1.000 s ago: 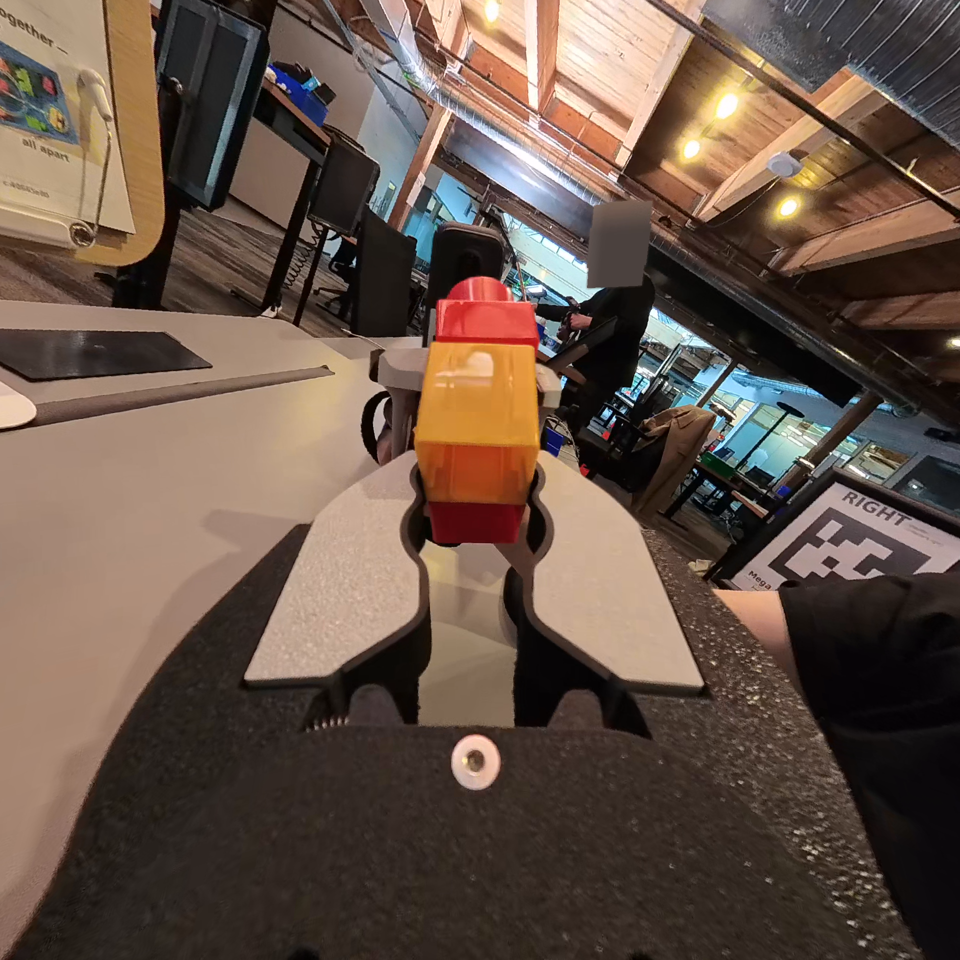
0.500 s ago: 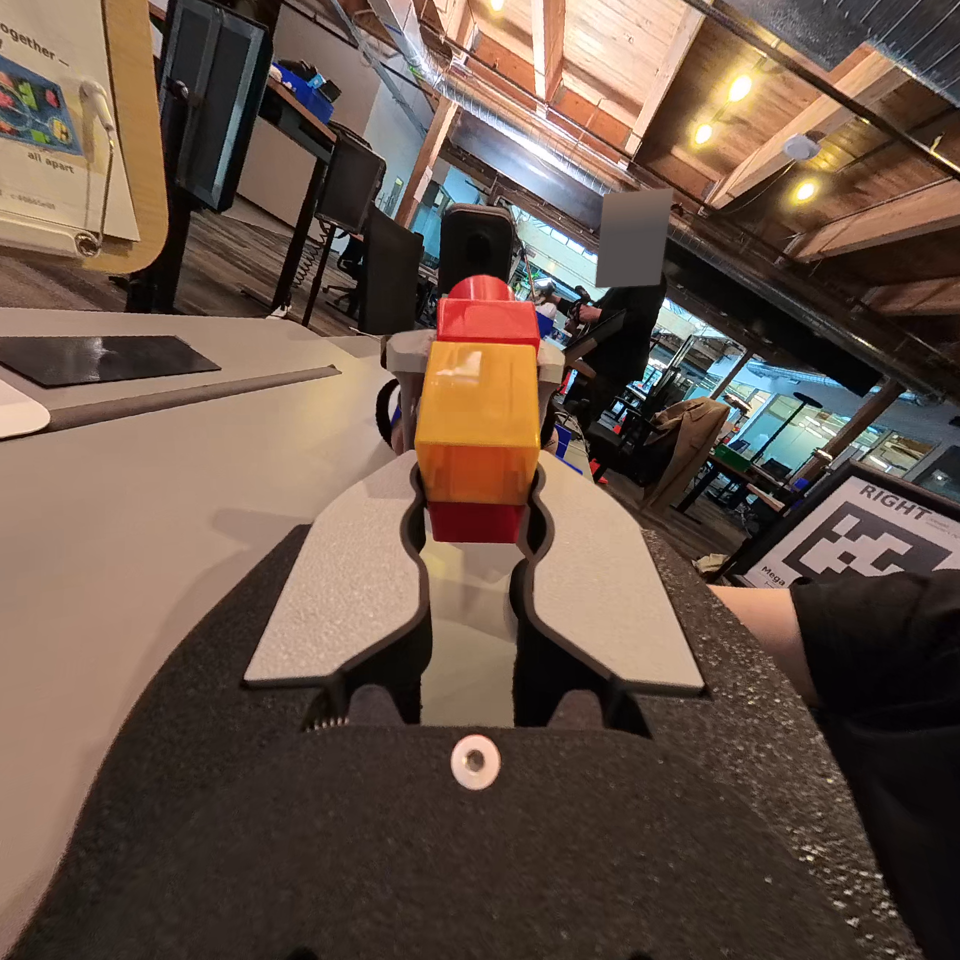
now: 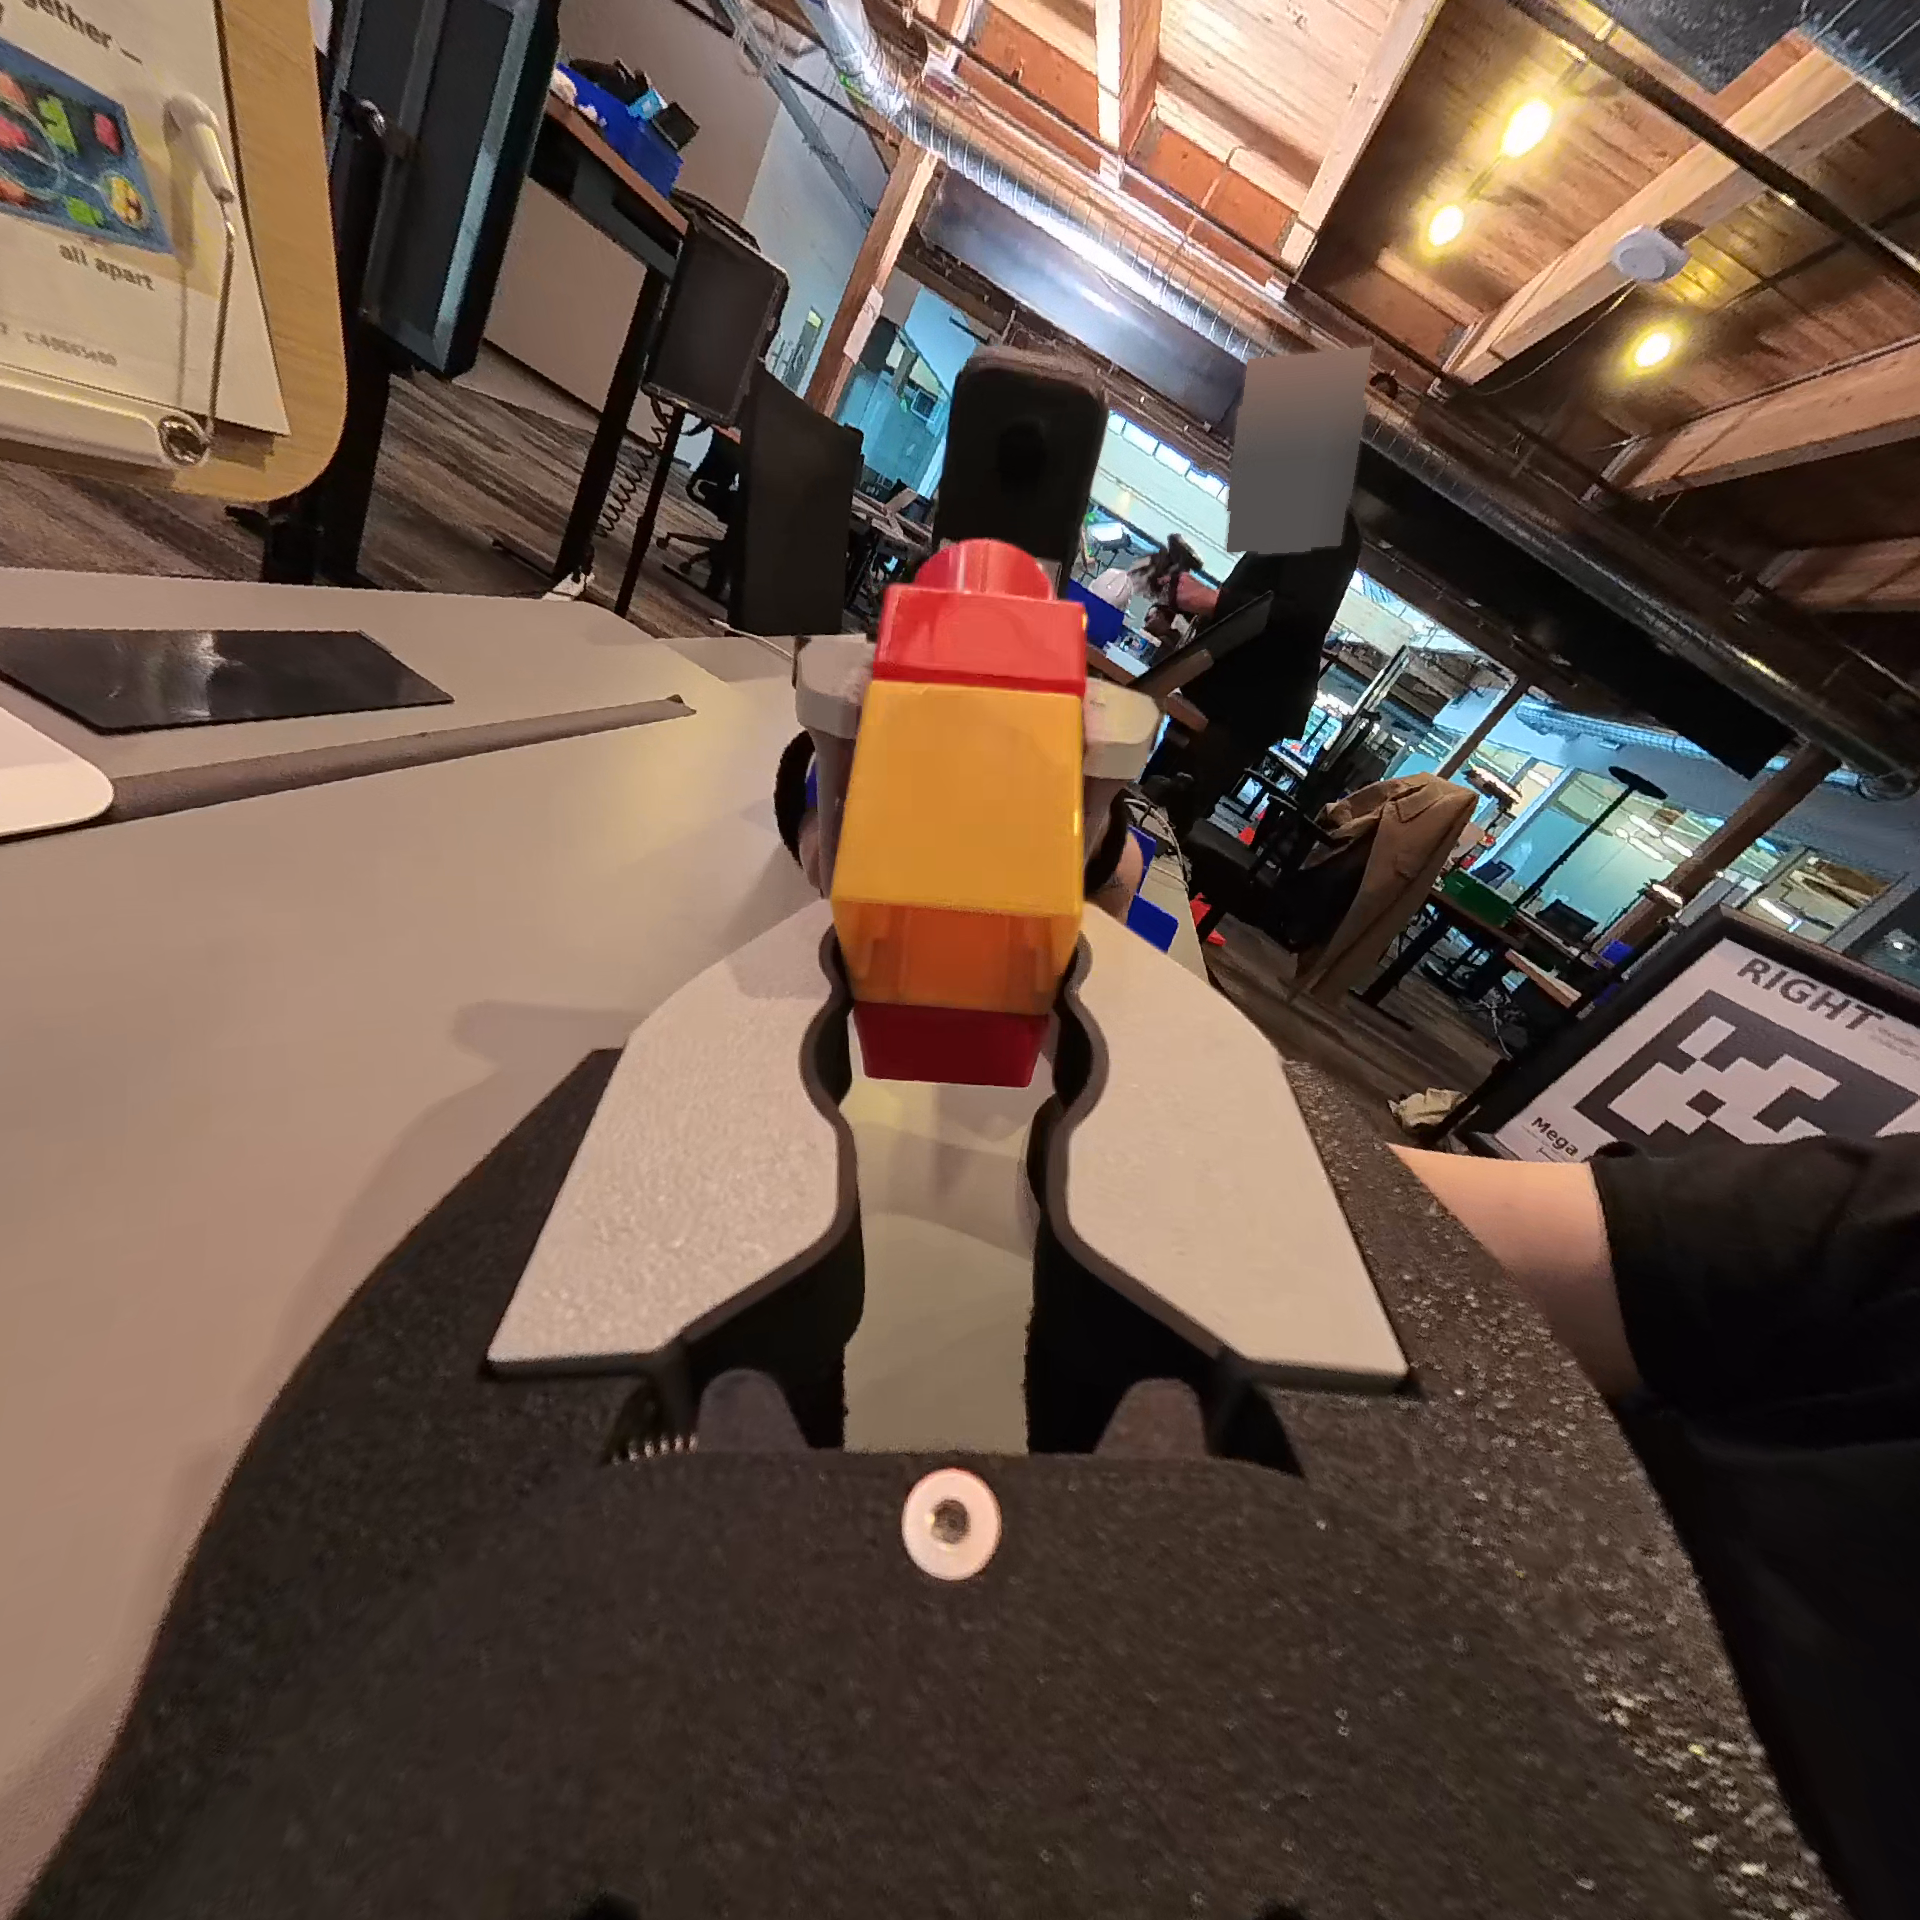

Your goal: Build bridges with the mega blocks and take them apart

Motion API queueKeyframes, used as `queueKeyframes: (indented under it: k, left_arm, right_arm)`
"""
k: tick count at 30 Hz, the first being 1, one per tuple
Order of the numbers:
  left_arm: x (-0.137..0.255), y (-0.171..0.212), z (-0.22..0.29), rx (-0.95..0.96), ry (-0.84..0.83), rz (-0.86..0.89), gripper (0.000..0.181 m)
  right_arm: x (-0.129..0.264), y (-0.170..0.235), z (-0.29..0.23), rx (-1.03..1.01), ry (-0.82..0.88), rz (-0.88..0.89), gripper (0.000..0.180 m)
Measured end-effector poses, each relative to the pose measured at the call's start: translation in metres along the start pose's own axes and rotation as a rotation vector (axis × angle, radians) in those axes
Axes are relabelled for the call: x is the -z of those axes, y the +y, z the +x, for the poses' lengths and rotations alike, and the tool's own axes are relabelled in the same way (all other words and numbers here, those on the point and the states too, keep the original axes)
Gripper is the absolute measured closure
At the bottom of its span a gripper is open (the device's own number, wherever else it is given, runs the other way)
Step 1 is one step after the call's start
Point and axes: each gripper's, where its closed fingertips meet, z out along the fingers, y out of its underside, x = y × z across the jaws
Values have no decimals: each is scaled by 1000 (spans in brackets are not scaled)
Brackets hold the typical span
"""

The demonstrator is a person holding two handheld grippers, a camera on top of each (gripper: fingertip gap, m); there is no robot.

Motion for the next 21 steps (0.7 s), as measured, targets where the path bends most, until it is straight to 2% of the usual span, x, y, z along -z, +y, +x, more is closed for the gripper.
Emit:
queueKeyframes:
  k: [11,21]
  left_arm:
    - [0,4,-3,4,0,-25,145]
    - [4,-4,-4,54,20,8,145]
  right_arm:
    - [3,9,2,6,16,-84,145]
    - [-3,0,6,-127,0,8,145]
